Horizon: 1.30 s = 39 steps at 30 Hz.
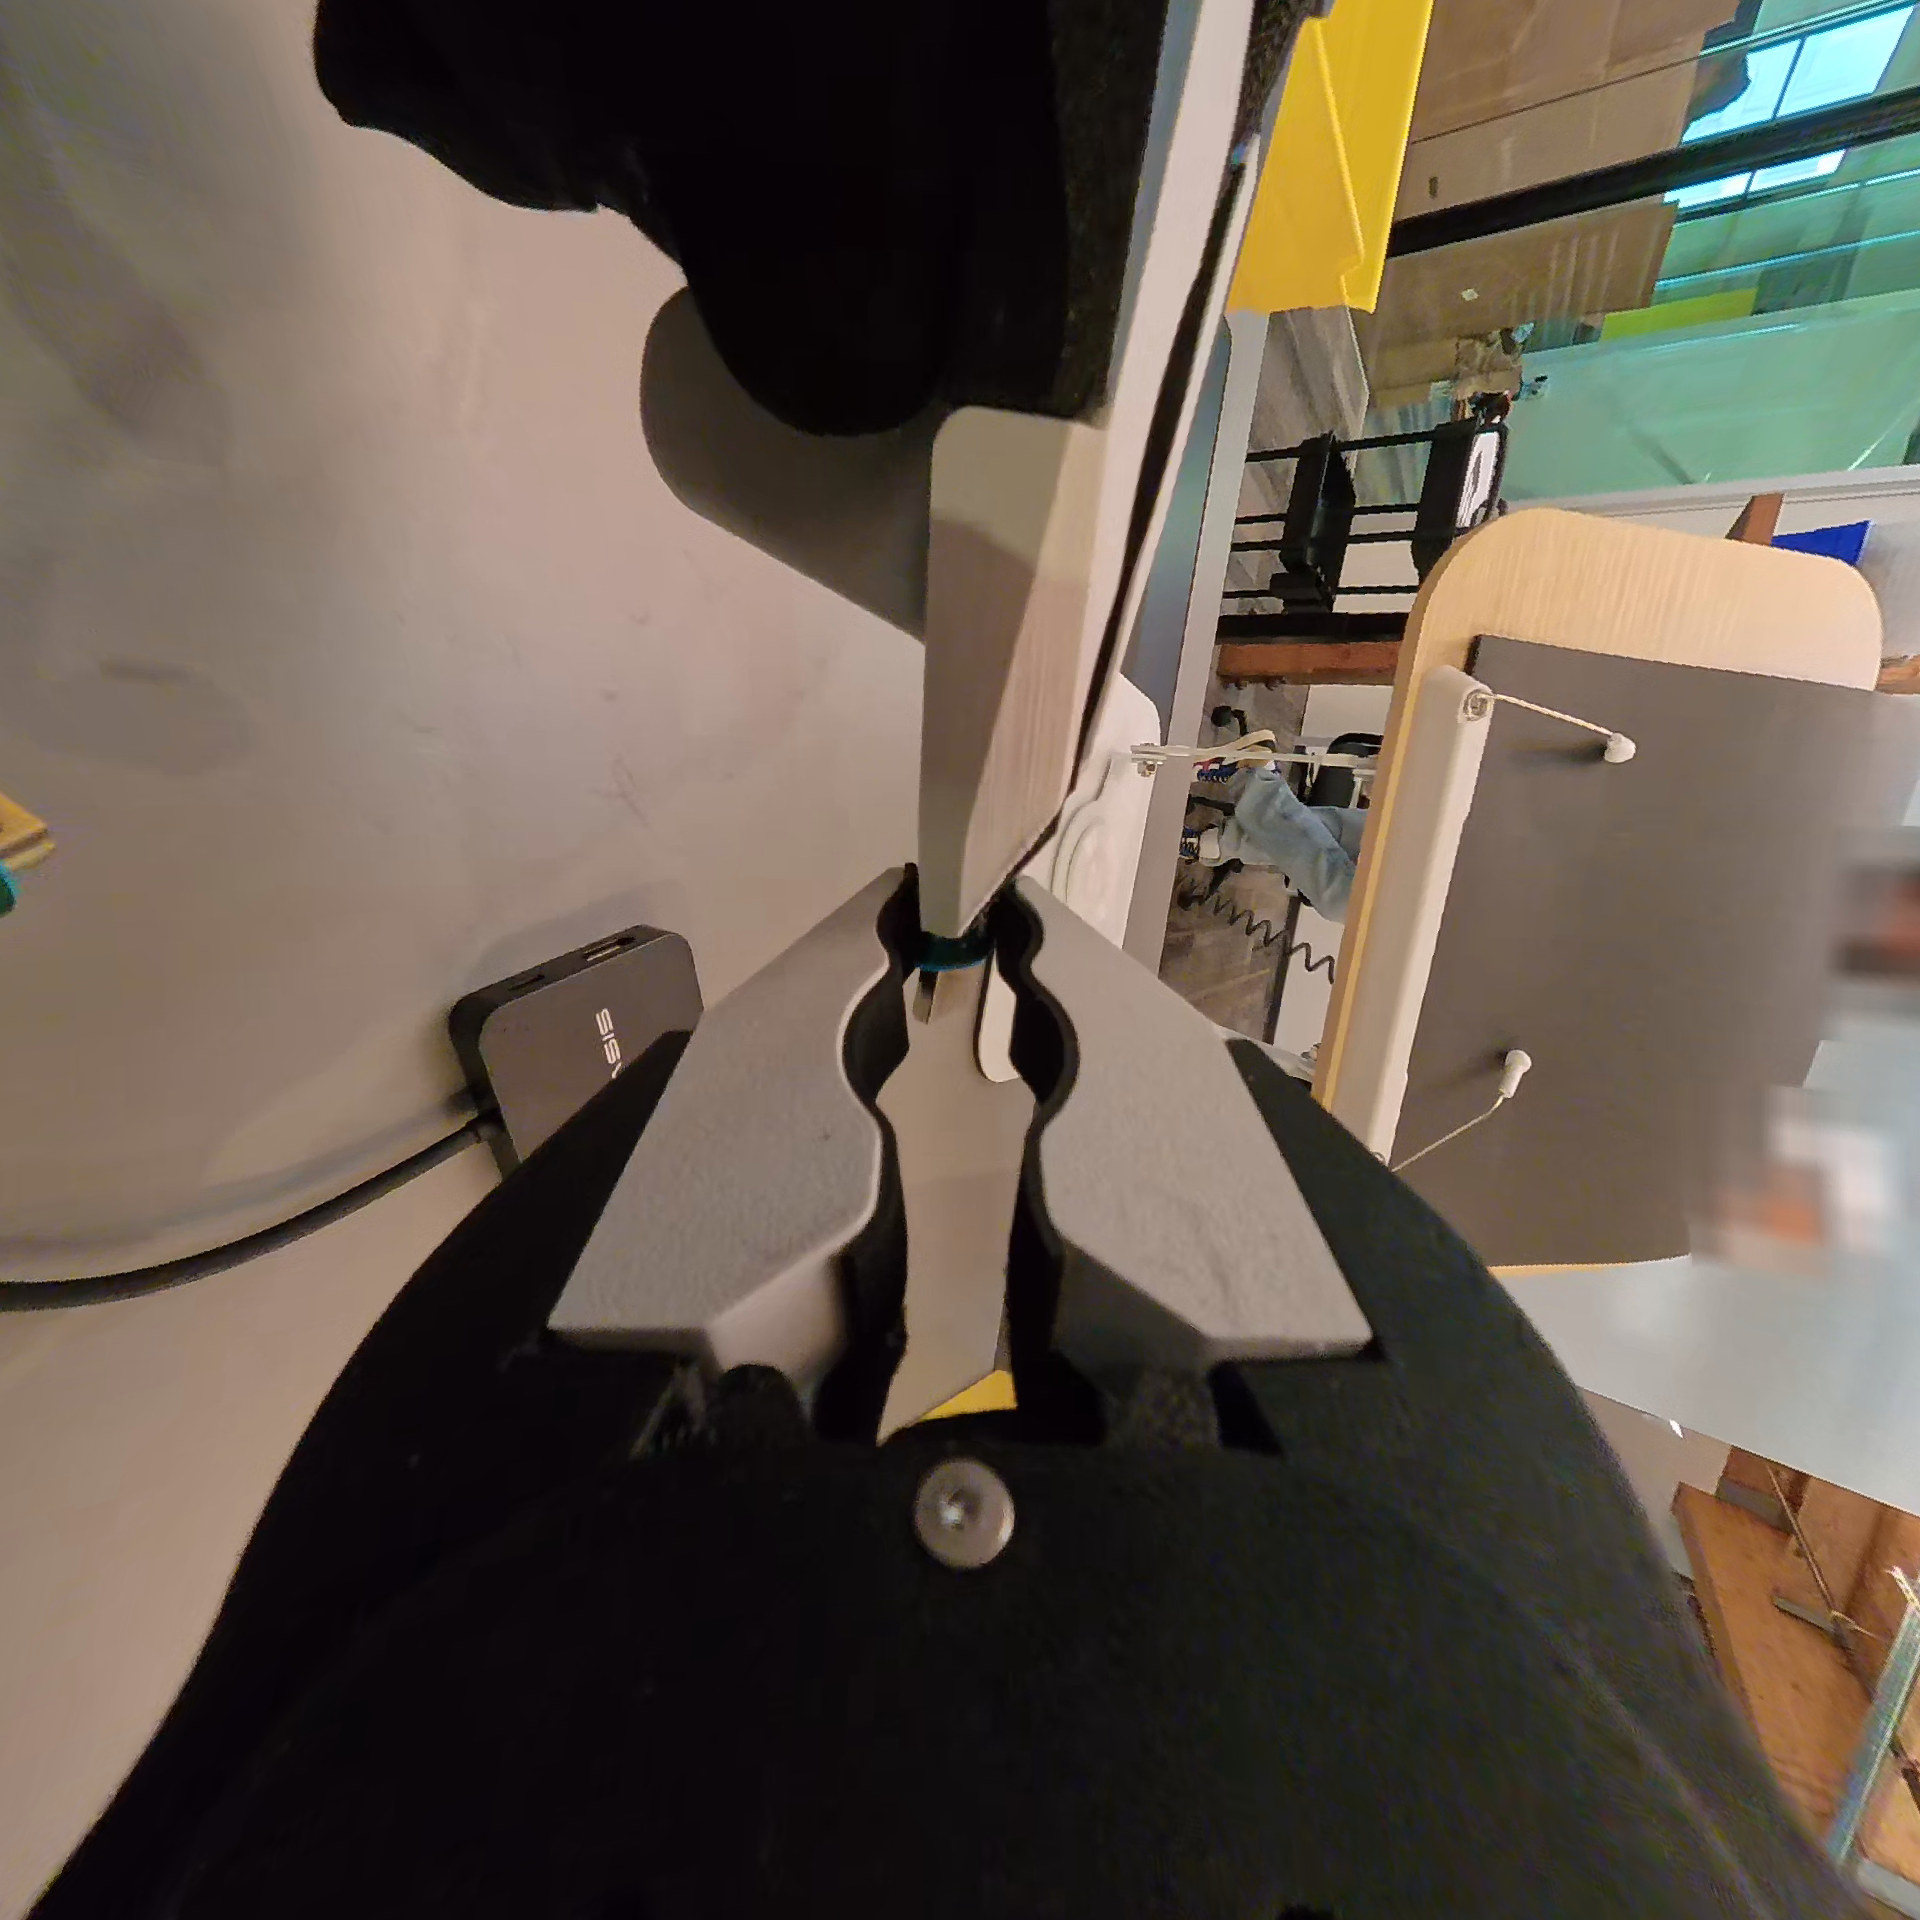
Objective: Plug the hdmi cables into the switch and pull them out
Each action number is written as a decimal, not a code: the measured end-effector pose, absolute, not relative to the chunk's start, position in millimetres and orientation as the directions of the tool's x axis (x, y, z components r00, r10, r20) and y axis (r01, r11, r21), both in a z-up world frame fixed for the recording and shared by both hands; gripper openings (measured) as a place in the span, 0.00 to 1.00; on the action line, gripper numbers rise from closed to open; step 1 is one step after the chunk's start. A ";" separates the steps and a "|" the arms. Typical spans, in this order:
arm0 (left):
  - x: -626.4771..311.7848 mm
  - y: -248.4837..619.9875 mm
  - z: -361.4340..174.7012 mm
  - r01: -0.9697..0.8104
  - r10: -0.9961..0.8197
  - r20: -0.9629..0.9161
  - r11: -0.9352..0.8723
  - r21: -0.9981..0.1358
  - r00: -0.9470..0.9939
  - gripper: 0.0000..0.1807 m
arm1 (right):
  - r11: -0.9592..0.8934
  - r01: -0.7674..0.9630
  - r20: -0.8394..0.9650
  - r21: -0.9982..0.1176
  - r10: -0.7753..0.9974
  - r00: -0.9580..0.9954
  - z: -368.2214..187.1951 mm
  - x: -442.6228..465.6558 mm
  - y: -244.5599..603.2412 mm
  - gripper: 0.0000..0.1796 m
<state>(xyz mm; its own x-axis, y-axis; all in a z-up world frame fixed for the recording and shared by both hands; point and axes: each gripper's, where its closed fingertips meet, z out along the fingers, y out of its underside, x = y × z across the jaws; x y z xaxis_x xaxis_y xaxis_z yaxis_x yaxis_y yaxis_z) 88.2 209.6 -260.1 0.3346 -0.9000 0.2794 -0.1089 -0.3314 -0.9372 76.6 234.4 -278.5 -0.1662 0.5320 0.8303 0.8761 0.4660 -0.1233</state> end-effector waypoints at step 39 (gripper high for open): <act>63.1 237.2 -287.4 -0.173 -0.889 0.240 -0.326 -0.929 0.390 0.11 | 0.396 0.882 0.031 -0.255 0.915 -0.402 -388.9 129.7 223.6 0.35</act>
